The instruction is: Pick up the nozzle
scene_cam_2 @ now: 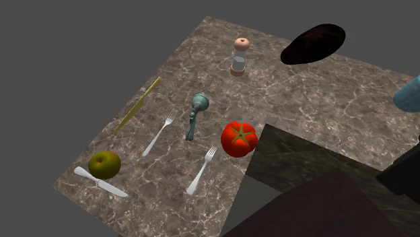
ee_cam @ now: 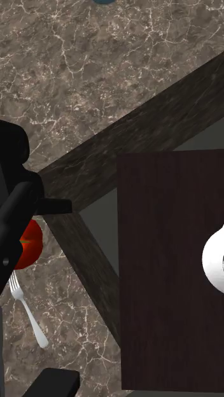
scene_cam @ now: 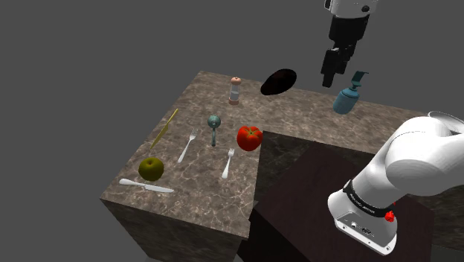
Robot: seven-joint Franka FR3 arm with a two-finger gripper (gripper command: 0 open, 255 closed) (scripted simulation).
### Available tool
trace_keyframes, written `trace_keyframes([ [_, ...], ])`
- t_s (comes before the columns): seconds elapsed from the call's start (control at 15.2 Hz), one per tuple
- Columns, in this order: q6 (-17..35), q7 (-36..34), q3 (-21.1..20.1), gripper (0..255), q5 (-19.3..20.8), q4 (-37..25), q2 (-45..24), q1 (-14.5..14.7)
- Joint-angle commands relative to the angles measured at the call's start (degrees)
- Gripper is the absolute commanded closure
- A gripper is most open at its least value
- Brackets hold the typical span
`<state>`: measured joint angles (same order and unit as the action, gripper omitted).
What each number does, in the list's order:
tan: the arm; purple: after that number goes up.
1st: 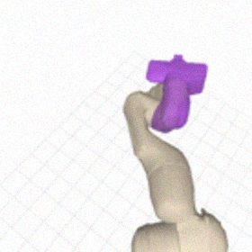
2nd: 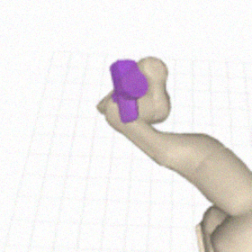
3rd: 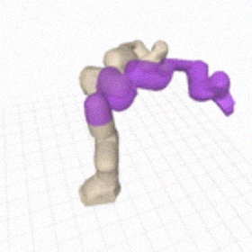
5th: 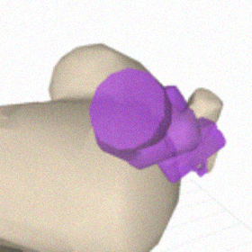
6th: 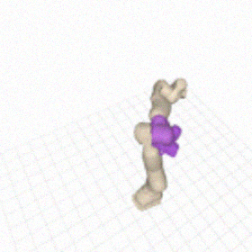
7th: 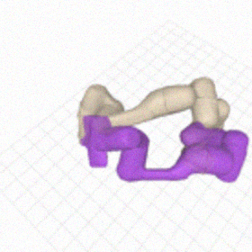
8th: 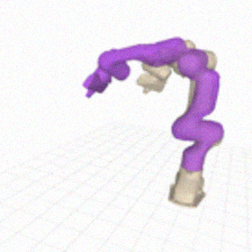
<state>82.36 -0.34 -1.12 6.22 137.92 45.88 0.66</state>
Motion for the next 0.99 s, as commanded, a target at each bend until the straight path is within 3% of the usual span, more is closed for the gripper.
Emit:
trace_keyframes([
  [0.0, 0.00, 0.00, 0.00, 0, 0.00, 0.00, 0.00, 0.00],
  [0.46, 14.13, -8.99, -3.11, 0, -3.42, 4.07, -9.11, -0.57],
  [0.92, 27.98, -17.32, -5.91, 0, -5.17, 3.79, -22.01, -1.40],
])
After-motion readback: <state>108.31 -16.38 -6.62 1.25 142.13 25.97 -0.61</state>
